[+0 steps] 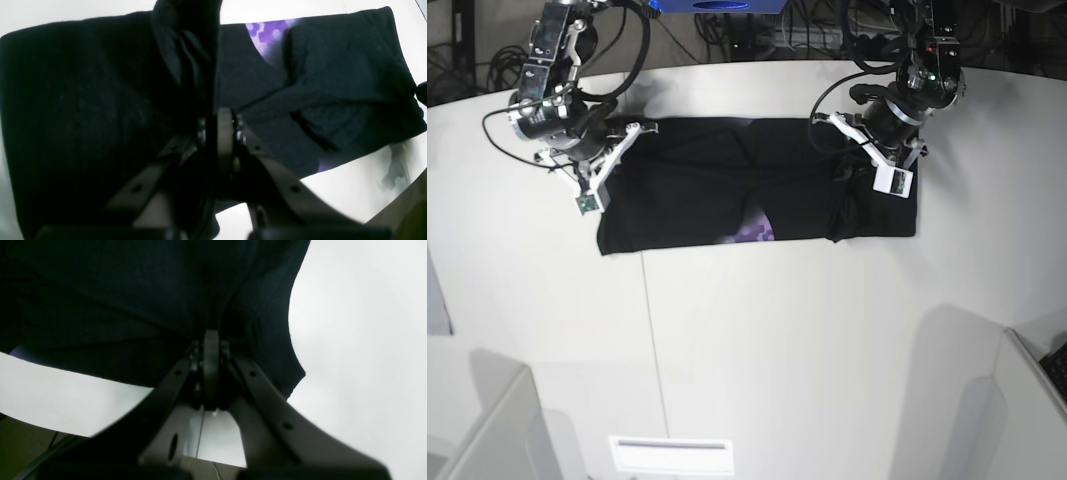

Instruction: Fold the T-shirt properly

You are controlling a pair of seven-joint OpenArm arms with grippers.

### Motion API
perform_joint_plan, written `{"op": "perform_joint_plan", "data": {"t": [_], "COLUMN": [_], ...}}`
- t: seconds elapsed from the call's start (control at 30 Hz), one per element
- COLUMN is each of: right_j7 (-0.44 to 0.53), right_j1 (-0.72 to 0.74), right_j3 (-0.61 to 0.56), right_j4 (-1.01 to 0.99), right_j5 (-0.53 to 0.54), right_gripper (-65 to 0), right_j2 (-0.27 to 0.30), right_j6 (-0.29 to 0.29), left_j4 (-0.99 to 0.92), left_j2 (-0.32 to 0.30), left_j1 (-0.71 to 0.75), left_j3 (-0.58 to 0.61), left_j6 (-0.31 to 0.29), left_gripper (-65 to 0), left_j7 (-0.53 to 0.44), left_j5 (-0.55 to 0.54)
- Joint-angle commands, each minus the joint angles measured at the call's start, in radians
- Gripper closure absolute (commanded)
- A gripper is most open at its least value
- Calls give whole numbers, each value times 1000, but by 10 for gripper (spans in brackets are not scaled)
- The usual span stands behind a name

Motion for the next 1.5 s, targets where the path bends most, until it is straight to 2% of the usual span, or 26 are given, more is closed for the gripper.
{"op": "perform_joint_plan", "data": {"t": [0.0,0.23,1.47], "right_j7": [16,13,14], "right_j1": [7,7,7], "right_j3": [2,2,2], "right_j4": [18,18,18], "right_j5": [5,5,5], "right_gripper": [0,0,0], "right_j2": [3,3,3], "right_j6": [0,0,0], "left_j4": [18,18,16], "left_j2": [-3,-3,-4], "left_j1": [-3,-5,0], "left_j3": [-2,51,46], "left_j6": [-1,-1,-1], "left_gripper": [0,0,0], "left_j7": [-21,-21,-21], "left_j5": [-15,-15,-15]}}
